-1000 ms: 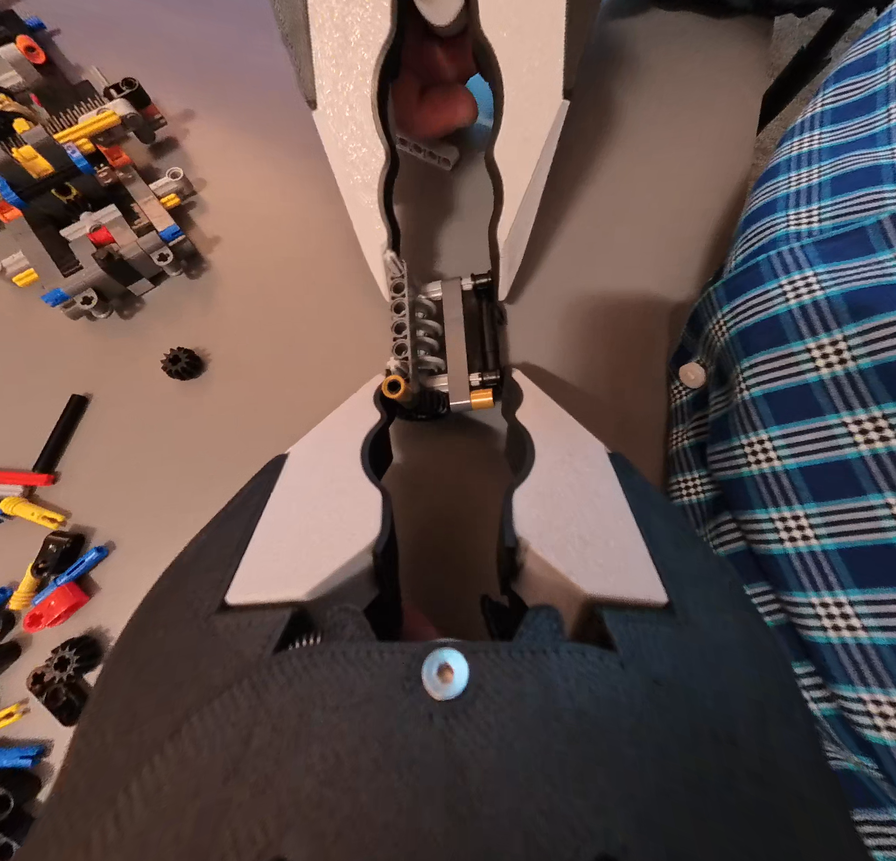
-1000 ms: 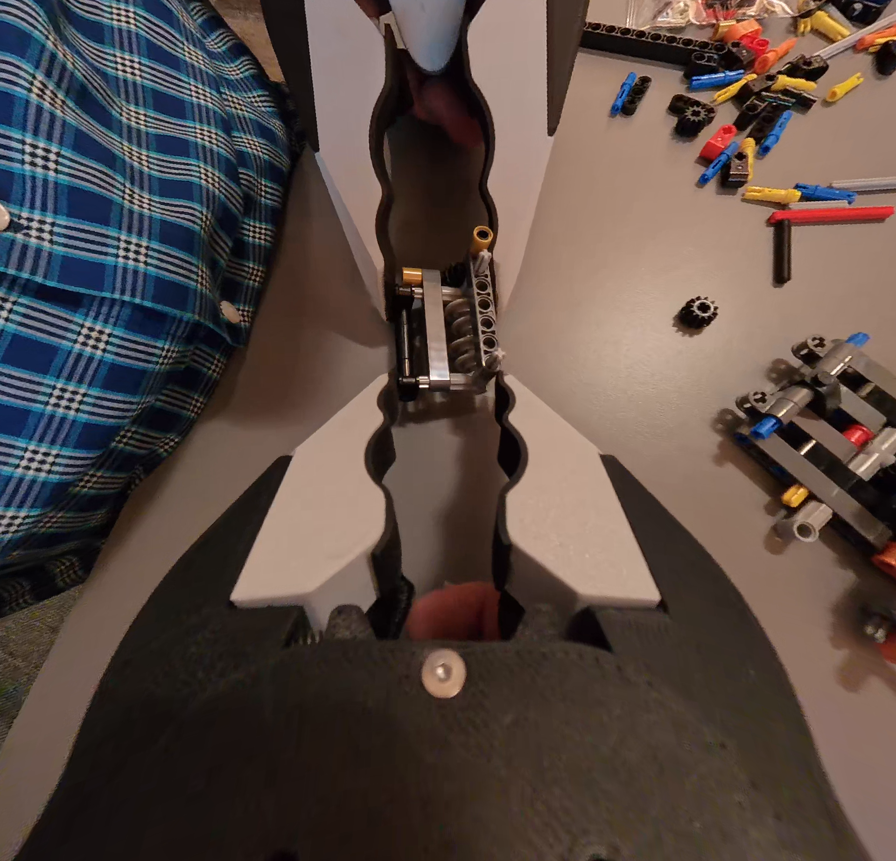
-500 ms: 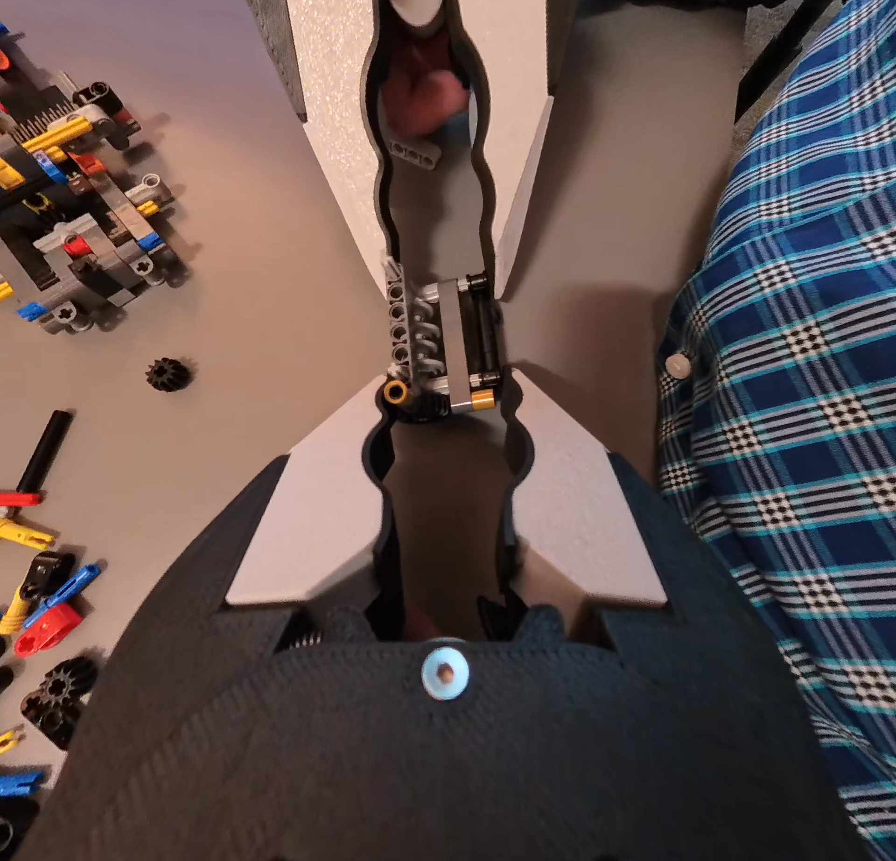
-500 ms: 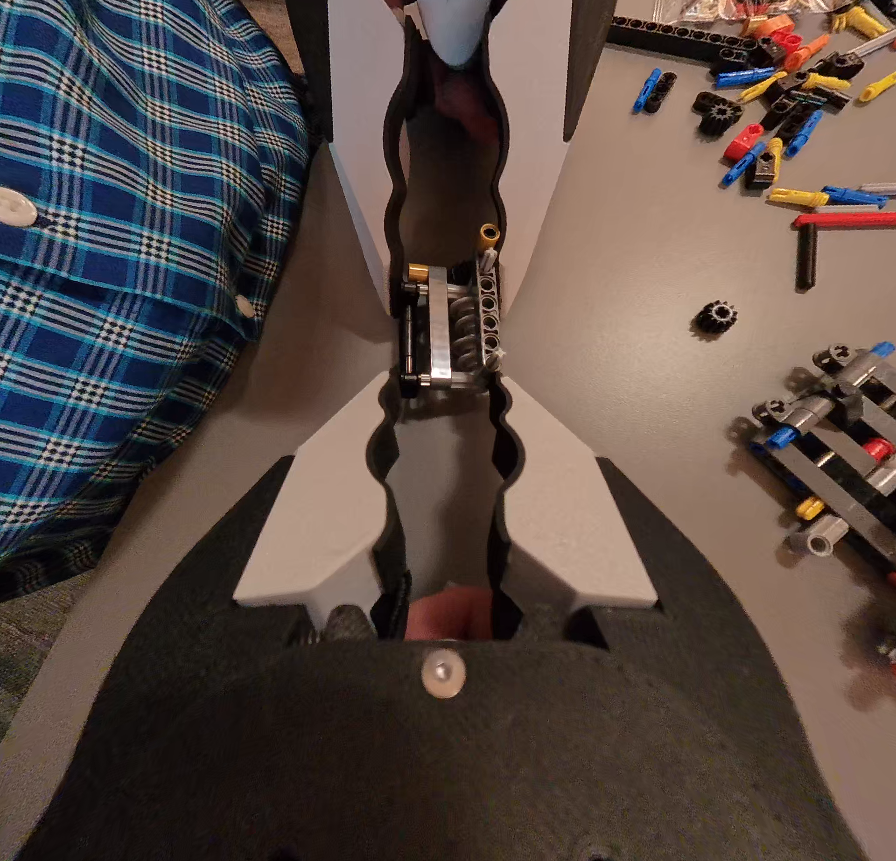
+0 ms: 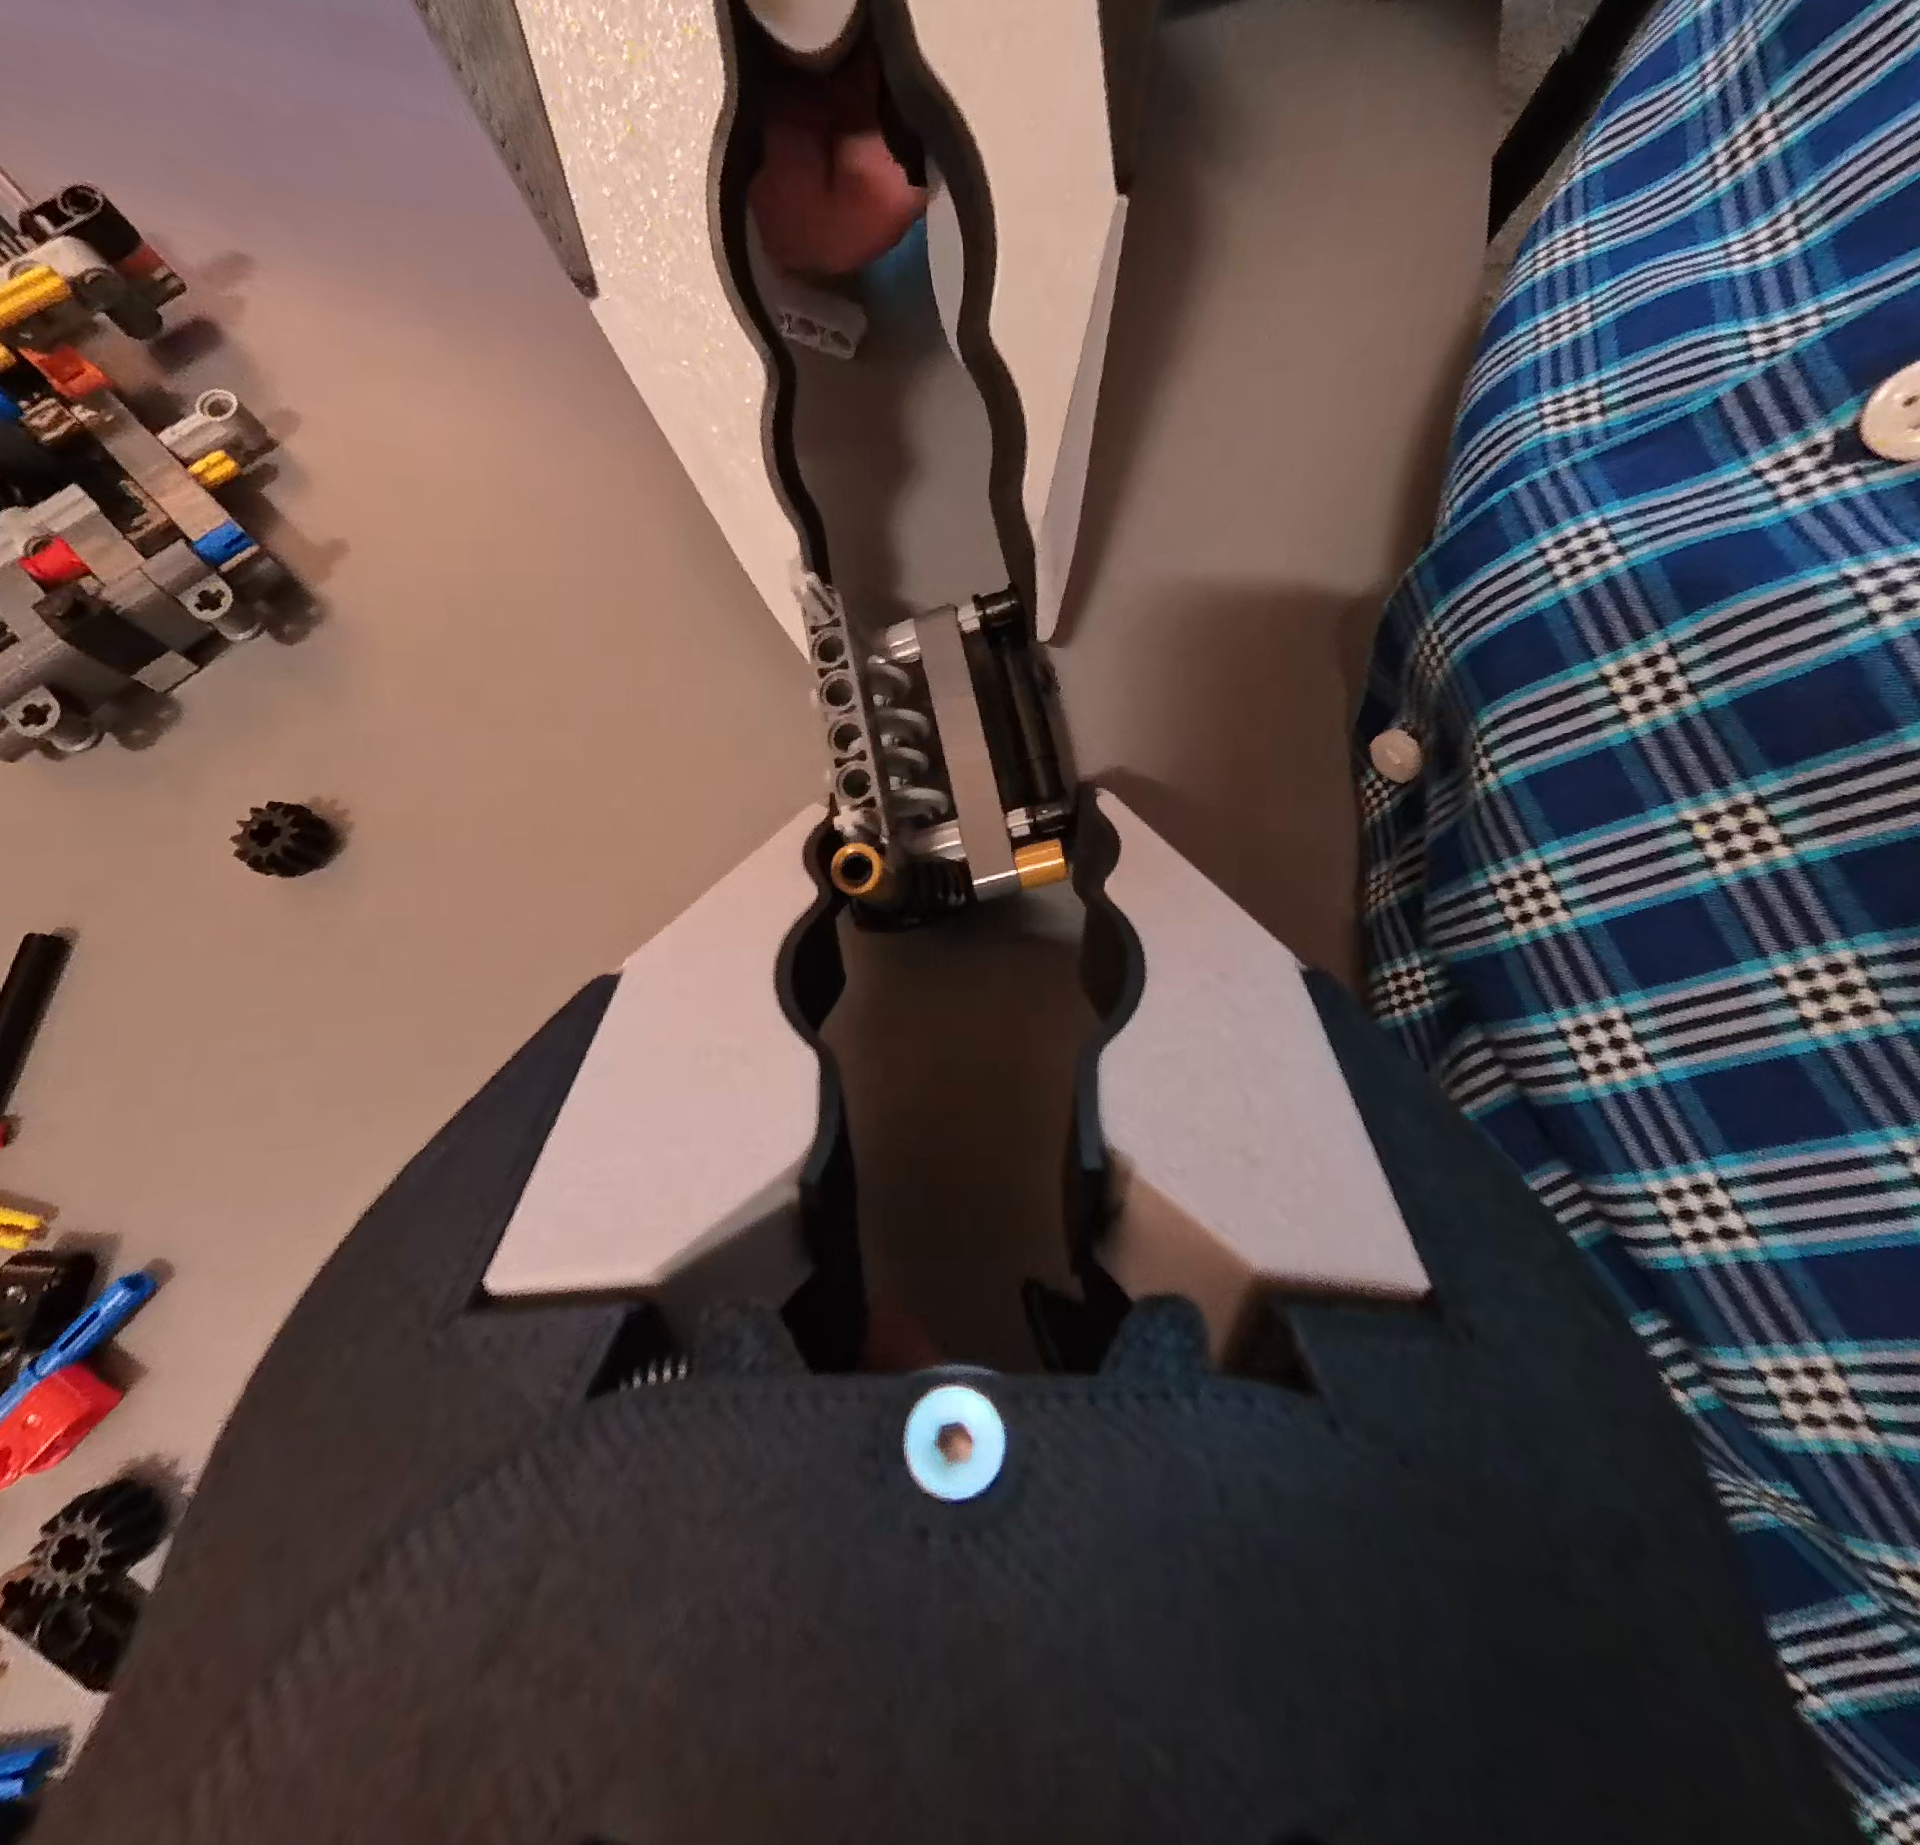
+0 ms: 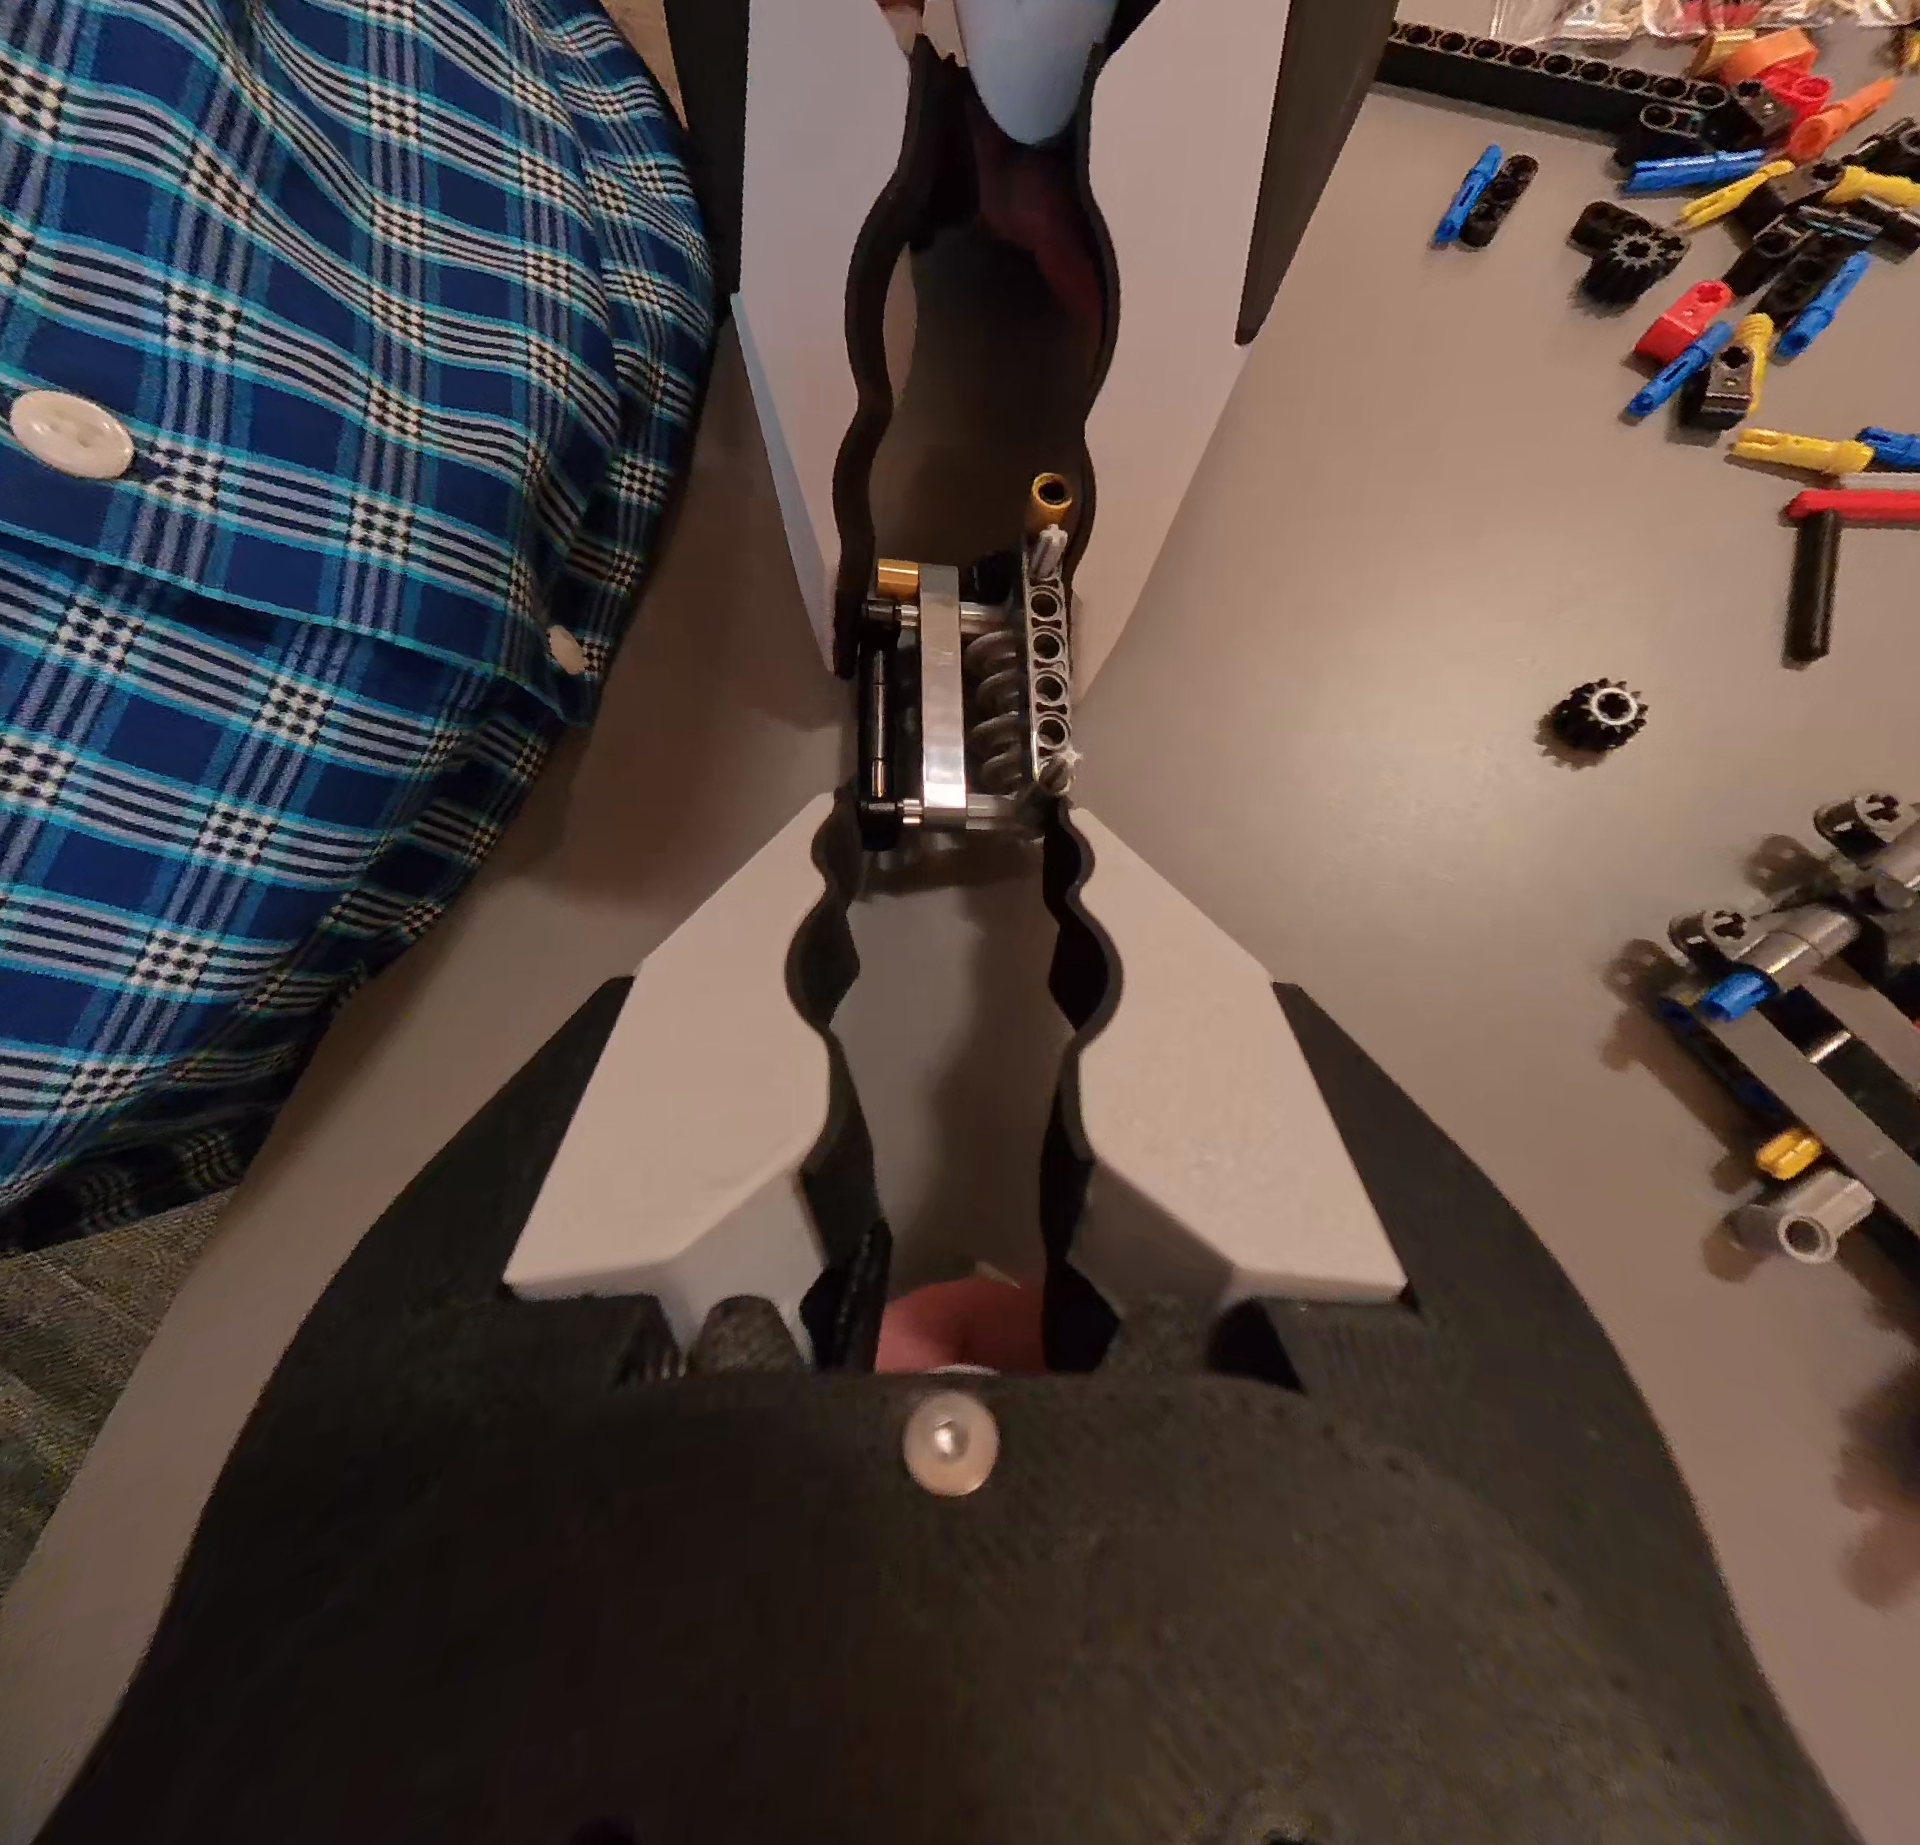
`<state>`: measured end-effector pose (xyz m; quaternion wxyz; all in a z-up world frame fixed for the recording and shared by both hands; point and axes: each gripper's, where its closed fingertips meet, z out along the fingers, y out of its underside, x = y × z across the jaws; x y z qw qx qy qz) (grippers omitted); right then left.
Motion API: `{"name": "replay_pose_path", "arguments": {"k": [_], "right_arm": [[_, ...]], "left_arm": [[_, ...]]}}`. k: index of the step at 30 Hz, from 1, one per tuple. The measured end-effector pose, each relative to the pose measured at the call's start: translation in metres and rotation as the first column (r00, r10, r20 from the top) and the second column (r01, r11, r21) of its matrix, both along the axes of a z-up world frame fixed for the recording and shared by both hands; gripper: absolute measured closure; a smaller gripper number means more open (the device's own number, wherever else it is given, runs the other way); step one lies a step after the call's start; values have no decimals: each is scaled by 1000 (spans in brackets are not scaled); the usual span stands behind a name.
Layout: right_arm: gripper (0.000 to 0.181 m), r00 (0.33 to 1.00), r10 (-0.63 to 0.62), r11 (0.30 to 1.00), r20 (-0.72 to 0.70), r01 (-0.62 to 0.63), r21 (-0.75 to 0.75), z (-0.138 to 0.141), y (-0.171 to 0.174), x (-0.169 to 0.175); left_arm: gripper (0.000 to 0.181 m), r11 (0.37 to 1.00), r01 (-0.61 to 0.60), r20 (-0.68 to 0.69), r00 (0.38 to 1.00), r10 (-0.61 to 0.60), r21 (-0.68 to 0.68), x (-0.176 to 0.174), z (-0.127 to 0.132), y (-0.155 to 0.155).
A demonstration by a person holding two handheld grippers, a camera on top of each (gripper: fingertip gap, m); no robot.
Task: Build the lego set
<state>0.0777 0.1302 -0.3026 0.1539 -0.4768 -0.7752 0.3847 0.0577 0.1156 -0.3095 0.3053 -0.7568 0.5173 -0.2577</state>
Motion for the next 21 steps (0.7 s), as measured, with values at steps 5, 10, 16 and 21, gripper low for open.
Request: {"name": "replay_pose_path", "arguments": {"k": [5, 10, 16, 21], "right_arm": [[148, 1000, -17, 1000, -7, 16, -23, 1, -1, -1], [144, 1000, -5, 998, -11, 4, -63, 8, 1, 2], [149, 1000, -2, 995, -9, 1, -95, 7, 0, 1], [151, 1000, 8, 995, -4, -9, -97, 6, -1, 1]], "left_arm": [[140, 1000, 9, 4, 1000, -9, 0, -1, 0, -1], [140, 1000, 25, 4, 1000, -25, -7, 1, 0, -3], [140, 1000, 21, 4, 1000, -21, -12, -1, -1, -3], [140, 999, 28, 5, 1000, -28, -21, -1, -1, -4]]}}
